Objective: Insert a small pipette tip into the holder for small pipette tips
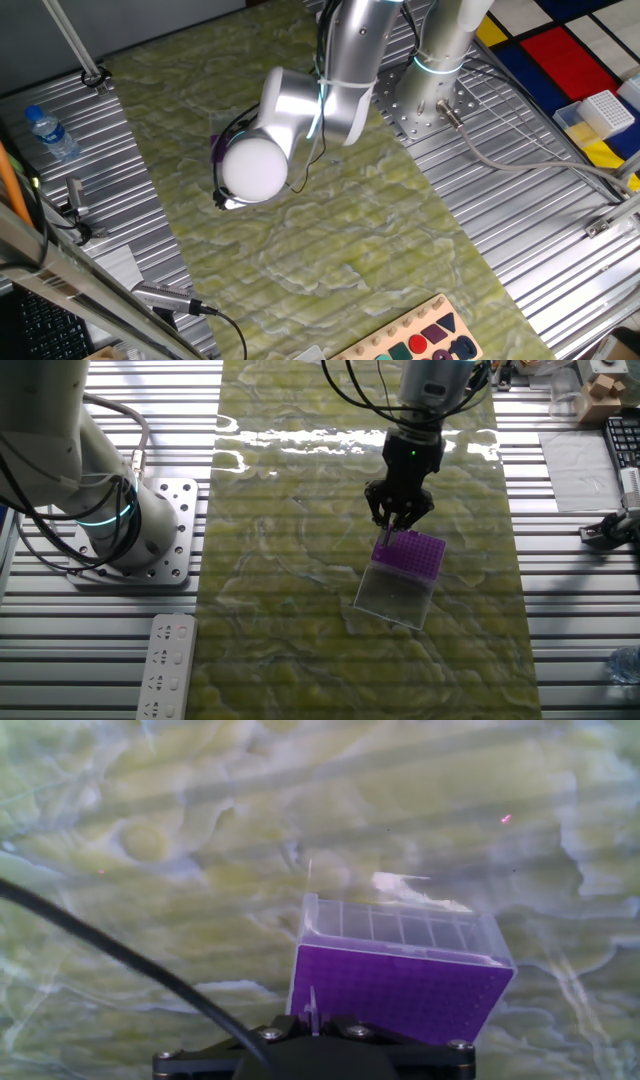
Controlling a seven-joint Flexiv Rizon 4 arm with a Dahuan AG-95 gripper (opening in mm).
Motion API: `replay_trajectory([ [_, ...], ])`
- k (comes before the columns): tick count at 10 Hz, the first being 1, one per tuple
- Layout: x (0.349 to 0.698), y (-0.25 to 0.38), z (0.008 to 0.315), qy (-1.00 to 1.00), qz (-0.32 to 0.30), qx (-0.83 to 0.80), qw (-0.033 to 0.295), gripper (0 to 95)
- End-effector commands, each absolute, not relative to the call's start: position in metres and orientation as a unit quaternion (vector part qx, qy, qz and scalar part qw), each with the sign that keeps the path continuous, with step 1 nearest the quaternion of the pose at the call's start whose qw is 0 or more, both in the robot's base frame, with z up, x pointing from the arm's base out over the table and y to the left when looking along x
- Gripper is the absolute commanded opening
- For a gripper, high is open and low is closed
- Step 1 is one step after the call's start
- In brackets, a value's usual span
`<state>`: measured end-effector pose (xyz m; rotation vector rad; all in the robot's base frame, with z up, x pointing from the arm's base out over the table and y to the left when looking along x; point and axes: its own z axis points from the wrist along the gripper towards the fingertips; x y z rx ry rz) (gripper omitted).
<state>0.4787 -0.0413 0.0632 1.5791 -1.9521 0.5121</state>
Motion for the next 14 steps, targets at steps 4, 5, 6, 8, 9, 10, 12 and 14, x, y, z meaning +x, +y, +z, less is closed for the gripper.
replay_trajectory([
  [4, 0.4819, -0.0386, 0.0621, -0.739, 0.185, 0.578, 0.293, 0.0],
  [5, 0.4829, -0.0374, 0.0613, -0.745, 0.182, 0.570, 0.296, 0.0],
  [6, 0.4837, -0.0364, 0.0609, -0.748, 0.180, 0.564, 0.300, 0.0],
  [8, 0.4854, -0.0341, 0.0607, -0.755, 0.176, 0.554, 0.306, 0.0],
  [9, 0.4870, -0.0319, 0.0604, -0.758, 0.172, 0.547, 0.309, 0.0],
  [10, 0.4875, -0.0312, 0.0605, -0.760, 0.172, 0.545, 0.310, 0.0],
  [12, 0.4874, -0.0311, 0.0612, -0.763, 0.173, 0.541, 0.309, 0.0],
  [14, 0.4878, -0.0306, 0.0610, -0.767, 0.172, 0.537, 0.307, 19.0],
])
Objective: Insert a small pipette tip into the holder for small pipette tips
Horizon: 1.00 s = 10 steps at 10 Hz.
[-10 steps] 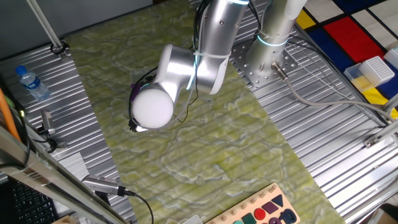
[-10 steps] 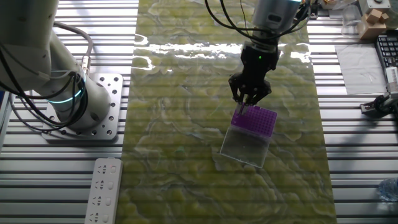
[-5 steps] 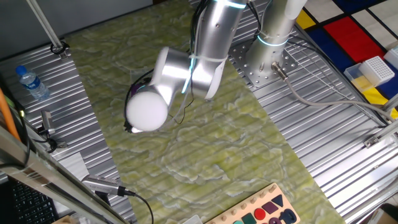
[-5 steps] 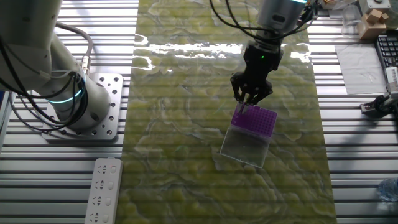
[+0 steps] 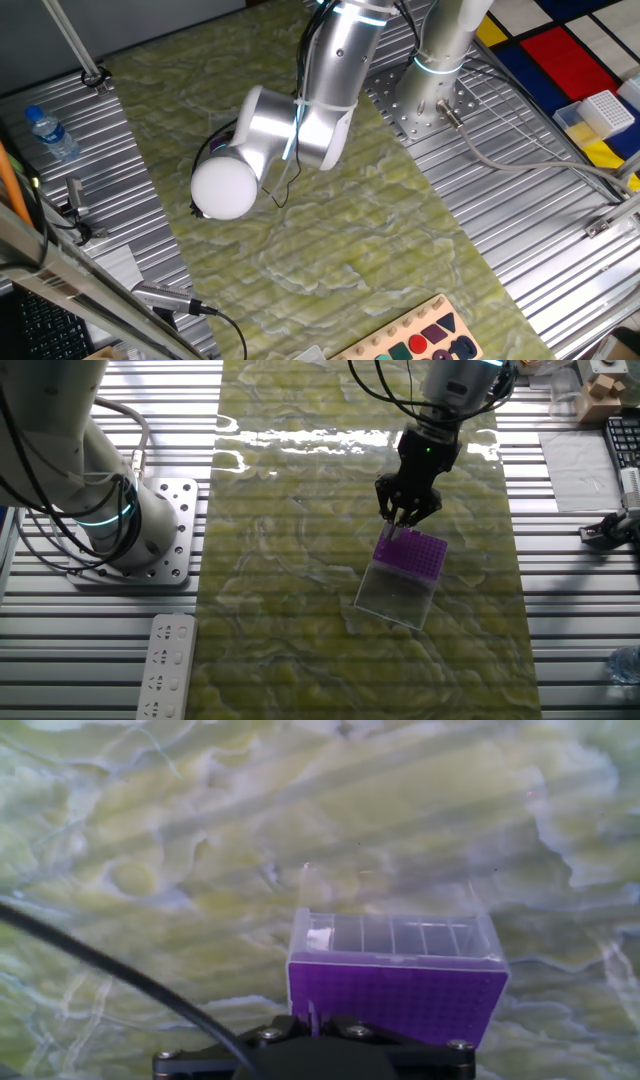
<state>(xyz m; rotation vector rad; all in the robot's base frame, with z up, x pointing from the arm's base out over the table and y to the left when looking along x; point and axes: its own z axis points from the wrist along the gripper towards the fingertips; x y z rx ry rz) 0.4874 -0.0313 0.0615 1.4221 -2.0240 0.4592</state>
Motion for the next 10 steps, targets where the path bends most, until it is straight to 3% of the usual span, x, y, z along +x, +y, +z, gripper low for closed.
replay_trajectory([
  [1, 0.488, -0.030, 0.061, -0.768, 0.172, 0.535, 0.307, 19.0],
  [6, 0.489, -0.026, 0.071, -0.787, 0.162, 0.517, 0.294, 19.0],
  [7, 0.489, -0.022, 0.077, -0.815, 0.148, 0.490, 0.272, 19.0],
  [8, 0.490, -0.017, 0.083, -0.848, 0.127, 0.454, 0.243, 0.0],
  [10, 0.495, 0.008, 0.097, -0.915, 0.069, 0.357, 0.176, 0.0],
])
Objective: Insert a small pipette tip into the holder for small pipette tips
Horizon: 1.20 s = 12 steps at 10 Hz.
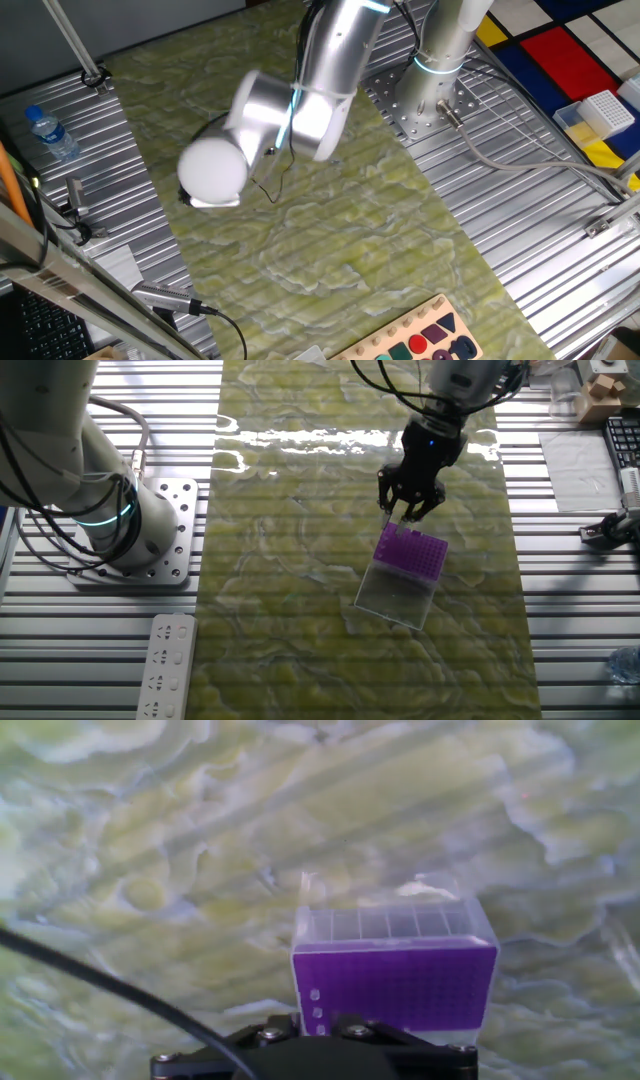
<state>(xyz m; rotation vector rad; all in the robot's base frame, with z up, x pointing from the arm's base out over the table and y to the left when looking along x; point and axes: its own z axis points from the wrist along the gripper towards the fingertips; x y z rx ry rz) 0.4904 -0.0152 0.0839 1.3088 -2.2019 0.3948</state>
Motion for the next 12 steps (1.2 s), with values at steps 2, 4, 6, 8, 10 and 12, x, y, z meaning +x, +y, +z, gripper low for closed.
replay_trajectory([
  [2, 0.498, 0.037, 0.099, -0.937, 0.065, 0.314, 0.136, 0.0],
  [4, 0.496, 0.072, 0.097, -0.950, 0.070, 0.296, 0.072, 0.0],
  [6, 0.491, 0.105, 0.095, -0.969, 0.028, 0.245, 0.026, 0.0],
  [8, 0.491, 0.134, 0.094, -0.974, 0.019, 0.225, 0.003, 0.0],
  [10, 0.492, 0.156, 0.088, -0.980, -0.003, 0.199, -0.010, 0.0],
  [12, 0.492, 0.169, 0.084, -0.979, -0.006, 0.202, -0.017, 0.0],
])
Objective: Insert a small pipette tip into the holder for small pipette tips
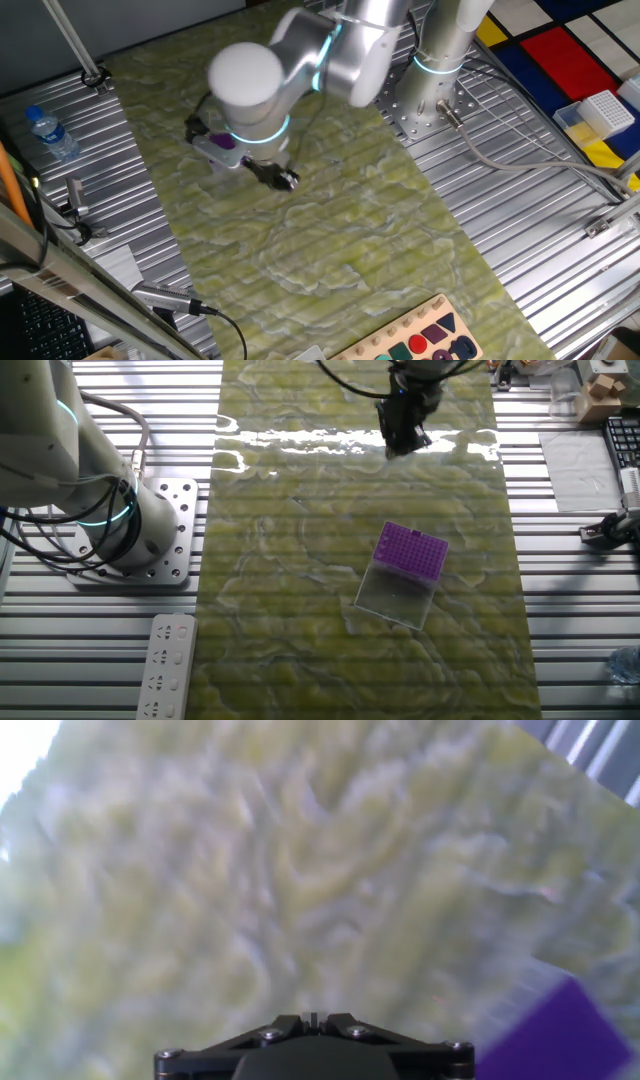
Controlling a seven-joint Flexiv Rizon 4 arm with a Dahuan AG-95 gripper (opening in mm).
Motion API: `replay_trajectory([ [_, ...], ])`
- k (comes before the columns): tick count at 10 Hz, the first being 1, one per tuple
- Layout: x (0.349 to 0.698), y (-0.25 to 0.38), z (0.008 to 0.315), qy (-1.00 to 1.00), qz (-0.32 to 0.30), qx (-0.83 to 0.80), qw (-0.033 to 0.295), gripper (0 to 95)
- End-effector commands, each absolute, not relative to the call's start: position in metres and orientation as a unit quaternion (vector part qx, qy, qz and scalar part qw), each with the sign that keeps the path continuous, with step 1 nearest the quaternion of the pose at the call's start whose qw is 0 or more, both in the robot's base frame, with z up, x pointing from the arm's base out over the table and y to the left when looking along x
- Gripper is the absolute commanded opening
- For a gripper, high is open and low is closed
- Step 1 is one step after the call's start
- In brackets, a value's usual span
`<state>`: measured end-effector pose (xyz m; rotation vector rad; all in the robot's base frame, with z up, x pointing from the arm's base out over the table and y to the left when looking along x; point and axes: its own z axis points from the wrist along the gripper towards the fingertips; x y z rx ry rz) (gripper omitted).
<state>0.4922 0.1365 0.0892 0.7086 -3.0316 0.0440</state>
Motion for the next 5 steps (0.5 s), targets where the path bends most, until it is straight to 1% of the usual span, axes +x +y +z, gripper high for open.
replay_trajectory([
  [1, 0.4920, 0.1690, 0.0843, -0.978, -0.013, 0.209, -0.019, 0.0],
  [5, 0.4919, 0.1690, 0.0847, -0.970, -0.013, 0.244, -0.019, 0.0],
])
